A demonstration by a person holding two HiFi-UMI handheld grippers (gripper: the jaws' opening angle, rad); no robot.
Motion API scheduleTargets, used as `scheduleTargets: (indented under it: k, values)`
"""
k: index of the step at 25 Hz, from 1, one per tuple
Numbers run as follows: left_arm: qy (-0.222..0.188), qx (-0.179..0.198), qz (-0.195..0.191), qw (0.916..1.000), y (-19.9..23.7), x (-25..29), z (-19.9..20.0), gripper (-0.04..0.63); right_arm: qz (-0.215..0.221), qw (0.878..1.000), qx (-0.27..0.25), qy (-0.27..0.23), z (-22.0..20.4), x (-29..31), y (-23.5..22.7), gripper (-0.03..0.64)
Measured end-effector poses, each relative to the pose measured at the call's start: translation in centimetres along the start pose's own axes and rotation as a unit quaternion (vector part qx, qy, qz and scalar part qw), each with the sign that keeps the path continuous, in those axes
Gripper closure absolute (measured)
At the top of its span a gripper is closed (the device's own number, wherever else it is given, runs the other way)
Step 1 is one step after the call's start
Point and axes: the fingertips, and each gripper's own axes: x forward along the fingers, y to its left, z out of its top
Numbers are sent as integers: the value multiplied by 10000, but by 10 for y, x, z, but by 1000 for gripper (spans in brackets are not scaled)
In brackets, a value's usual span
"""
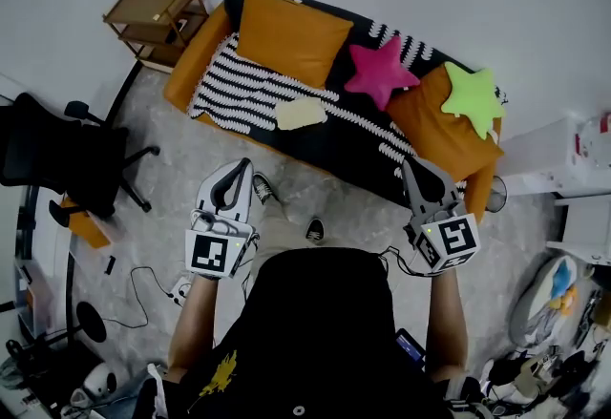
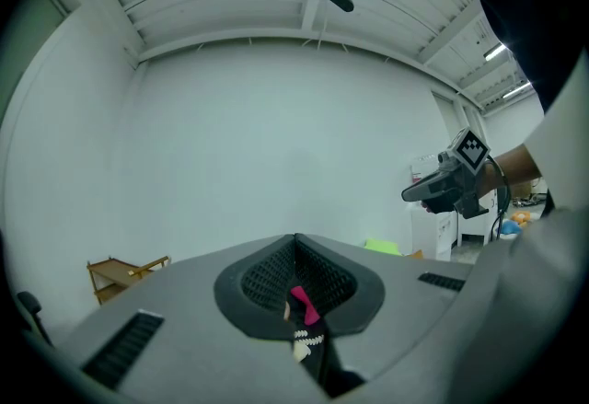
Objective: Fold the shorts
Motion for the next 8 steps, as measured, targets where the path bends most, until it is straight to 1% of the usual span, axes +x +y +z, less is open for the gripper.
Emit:
scheduleTargets:
  k: [3, 8]
  values:
    - [-72, -63, 37, 9999, -2, 5, 3, 581, 59, 9999, -65, 58, -1, 3, -2, 601]
    - [13, -104, 51, 9999, -6, 7, -2, 581, 233, 9996, -116, 89, -3, 7, -2, 601]
